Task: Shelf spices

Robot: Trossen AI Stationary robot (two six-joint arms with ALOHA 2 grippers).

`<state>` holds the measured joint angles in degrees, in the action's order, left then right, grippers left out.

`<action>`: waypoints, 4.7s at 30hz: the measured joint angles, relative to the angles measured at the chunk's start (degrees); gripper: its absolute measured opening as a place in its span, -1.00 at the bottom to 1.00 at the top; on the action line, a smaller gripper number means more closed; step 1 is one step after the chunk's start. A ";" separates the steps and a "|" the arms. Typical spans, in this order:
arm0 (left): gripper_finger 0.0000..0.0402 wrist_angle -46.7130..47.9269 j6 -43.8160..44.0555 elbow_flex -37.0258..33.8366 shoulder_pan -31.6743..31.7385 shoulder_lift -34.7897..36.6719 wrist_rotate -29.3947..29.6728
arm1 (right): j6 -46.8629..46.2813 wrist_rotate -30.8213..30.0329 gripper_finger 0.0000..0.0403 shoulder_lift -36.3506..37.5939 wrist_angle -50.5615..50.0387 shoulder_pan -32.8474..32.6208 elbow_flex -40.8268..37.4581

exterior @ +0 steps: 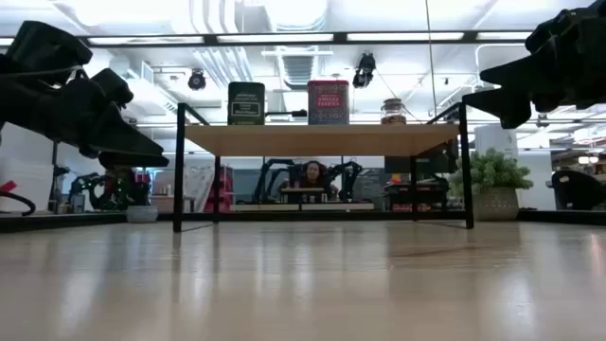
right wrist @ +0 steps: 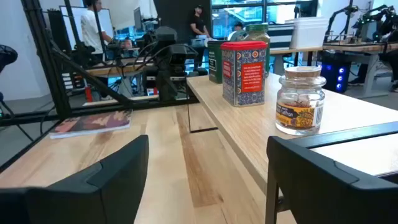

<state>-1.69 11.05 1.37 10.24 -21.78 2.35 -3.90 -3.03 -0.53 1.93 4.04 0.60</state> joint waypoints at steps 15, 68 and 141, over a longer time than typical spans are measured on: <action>0.15 0.00 0.01 0.01 -0.01 0.00 0.02 | -0.04 0.00 0.39 0.00 0.00 0.00 0.00; 0.20 0.00 0.02 0.01 -0.02 0.00 0.01 | -0.06 0.00 0.40 0.00 0.01 0.02 0.00; 0.17 0.00 0.02 0.01 -0.02 0.00 0.02 | 0.01 0.00 0.42 0.01 0.02 0.01 0.00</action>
<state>-1.69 11.07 1.38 10.22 -21.78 2.37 -3.90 -3.03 -0.52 1.96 4.04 0.60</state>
